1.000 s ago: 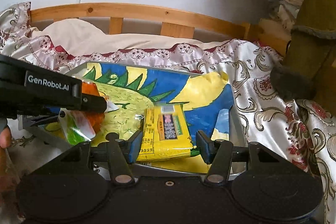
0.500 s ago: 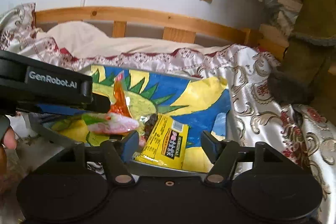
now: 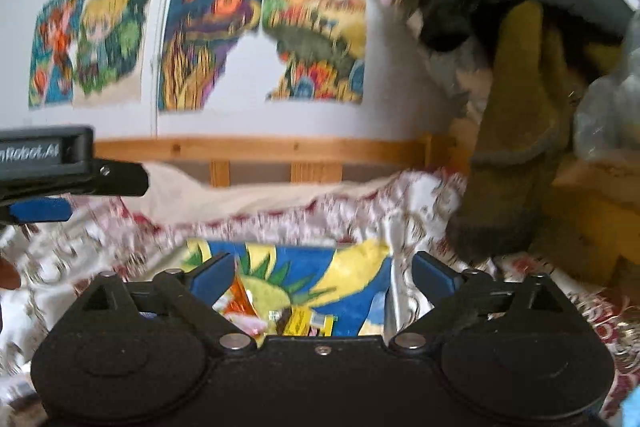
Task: Organize snacks
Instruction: 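Carry both snacks over the dinosaur tray and open both grippers, then raise both tools away from the tray back above the remaining snacks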
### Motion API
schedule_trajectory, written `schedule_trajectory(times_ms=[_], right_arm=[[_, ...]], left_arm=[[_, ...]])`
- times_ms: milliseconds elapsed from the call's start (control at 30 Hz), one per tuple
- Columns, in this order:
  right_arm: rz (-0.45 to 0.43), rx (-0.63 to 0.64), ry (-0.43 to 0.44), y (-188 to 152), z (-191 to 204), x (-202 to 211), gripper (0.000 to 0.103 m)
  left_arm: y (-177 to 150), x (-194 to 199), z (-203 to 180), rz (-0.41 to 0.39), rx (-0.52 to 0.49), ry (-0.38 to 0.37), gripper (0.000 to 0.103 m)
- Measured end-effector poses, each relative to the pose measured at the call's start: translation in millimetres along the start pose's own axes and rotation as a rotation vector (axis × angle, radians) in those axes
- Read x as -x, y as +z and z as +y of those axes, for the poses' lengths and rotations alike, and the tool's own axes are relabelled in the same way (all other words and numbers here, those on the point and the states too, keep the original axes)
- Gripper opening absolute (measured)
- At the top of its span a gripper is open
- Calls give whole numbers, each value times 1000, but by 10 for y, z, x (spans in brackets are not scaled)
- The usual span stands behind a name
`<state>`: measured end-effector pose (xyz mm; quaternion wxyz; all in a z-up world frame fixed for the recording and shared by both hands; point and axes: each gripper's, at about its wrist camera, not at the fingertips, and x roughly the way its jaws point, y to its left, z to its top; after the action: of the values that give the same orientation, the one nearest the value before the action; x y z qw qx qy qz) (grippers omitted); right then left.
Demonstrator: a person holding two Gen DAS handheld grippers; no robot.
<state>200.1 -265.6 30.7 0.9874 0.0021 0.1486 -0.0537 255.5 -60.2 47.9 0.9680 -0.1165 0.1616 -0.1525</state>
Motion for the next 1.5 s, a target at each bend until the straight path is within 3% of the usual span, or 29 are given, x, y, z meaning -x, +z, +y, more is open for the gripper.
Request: schedule_trajectory(times_ms=[167, 333, 433, 833, 1067, 1367, 1500], right_arm=[[-75, 29, 9, 63, -15, 447, 101], [-88, 55, 25, 21, 15, 799, 102], [-81, 77, 18, -34, 57, 977, 102], [-42, 105, 51, -277, 180, 1608, 102], [42, 177, 75, -464, 315, 1842, 102], [110, 200, 104, -588, 398, 2026, 102], [164, 206, 127, -641, 426, 2021, 102]], left_arm=[[-24, 376, -34, -30, 7, 35, 102], [-176, 774, -27, -79, 15, 82, 102], [-251, 962, 5, -69, 15, 109, 102], [-590, 1564, 159, 67, 6, 230, 102], [-736, 1853, 63, 94, -77, 290, 102], [-879, 2002, 41, 174, -104, 320, 102], [-939, 1957, 48, 237, -117, 373, 102]])
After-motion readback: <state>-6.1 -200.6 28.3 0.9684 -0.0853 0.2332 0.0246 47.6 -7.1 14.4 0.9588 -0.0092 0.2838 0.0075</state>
